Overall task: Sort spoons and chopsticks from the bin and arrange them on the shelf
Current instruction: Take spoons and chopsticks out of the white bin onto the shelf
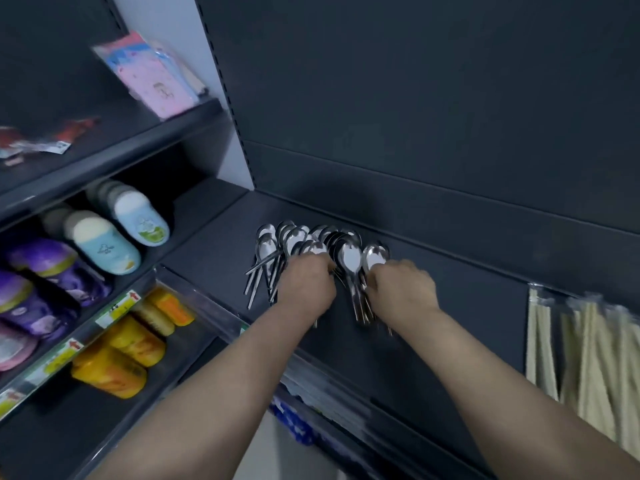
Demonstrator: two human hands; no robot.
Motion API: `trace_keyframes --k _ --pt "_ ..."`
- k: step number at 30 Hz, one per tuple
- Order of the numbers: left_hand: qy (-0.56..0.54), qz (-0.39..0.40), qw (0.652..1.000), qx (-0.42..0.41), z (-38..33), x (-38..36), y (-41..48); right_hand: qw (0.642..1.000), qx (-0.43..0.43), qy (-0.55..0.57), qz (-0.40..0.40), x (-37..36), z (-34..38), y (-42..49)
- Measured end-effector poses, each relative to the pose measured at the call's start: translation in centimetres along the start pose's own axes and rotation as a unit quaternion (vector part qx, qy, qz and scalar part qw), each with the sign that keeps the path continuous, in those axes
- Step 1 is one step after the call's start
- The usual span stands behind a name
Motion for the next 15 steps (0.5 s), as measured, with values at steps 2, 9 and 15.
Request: trace_keyframes --k 2,9,15 --pt "0.013 0.001 0.999 -0.045 -1.3 0.2 -1.2 0.999 -0.024 -0.030 -0.001 0.2 -0.8 -1.9" --pt "-0.011 0.059 0.984 -0.169 -7.5 -2.7 -7.7 0.990 -0.127 -0.061 0.007 0.8 -6.0 -12.9" --pt "-0.034 0.098 0.954 -0.282 -17.9 -4.2 -13.4 0.967 -0.244 -0.067 -0.037 4.3 -13.3 -22.9"
Point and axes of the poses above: each hand's wrist, its own y-axis towards the middle knuckle, its own x-axis out of the back of the hand, z = x × y, the point moved 6 cm from there along y, towards the middle knuckle, and after that the axes turned 2 degrees about y, right-handed, at the moved point
